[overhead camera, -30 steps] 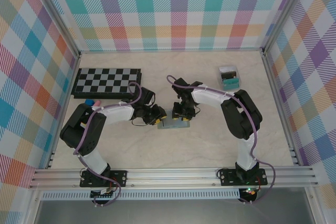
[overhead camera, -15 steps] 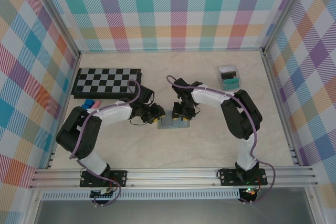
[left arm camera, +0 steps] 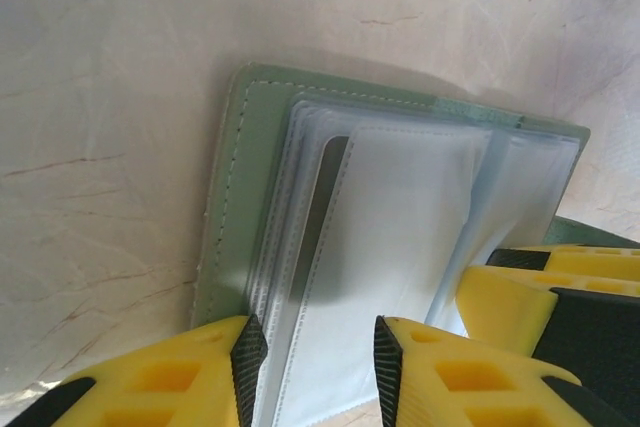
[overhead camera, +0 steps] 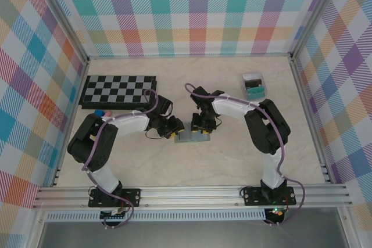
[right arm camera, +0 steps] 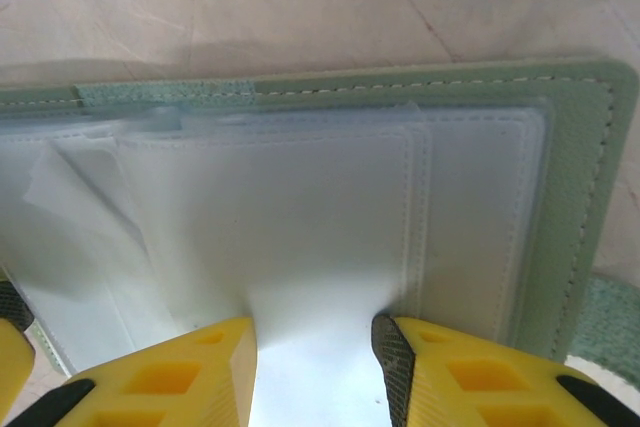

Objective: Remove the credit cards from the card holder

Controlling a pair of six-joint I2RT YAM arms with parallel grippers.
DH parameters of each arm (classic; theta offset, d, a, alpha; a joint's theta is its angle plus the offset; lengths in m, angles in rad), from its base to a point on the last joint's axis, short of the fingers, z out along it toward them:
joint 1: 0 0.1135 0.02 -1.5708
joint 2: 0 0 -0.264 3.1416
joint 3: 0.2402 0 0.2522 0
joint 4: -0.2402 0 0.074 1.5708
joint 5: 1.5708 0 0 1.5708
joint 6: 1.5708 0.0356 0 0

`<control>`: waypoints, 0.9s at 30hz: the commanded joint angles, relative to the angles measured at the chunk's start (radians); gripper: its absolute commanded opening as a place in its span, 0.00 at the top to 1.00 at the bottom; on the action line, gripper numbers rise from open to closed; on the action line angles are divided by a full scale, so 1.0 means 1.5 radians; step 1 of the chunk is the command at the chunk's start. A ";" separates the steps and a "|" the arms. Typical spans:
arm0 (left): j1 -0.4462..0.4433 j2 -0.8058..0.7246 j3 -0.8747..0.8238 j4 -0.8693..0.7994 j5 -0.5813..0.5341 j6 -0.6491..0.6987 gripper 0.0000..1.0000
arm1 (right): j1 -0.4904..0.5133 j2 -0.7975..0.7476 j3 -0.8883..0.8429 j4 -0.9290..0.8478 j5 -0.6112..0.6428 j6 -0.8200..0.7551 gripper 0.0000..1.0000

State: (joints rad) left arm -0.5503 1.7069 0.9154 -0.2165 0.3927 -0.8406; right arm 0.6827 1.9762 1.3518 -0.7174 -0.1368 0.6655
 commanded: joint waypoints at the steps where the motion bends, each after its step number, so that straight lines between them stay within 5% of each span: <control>1: -0.006 0.021 0.019 0.013 0.026 0.001 0.63 | 0.005 0.040 -0.019 0.009 -0.016 0.006 0.60; 20: -0.007 0.020 0.039 0.030 0.099 0.051 0.71 | -0.003 0.034 -0.022 0.021 -0.052 0.003 0.63; 27: -0.007 0.011 0.009 0.127 0.149 0.028 0.67 | -0.007 0.024 -0.032 0.033 -0.070 0.005 0.63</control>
State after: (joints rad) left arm -0.5522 1.7393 0.9340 -0.1295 0.5453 -0.7921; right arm 0.6666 1.9800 1.3445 -0.6994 -0.1955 0.6693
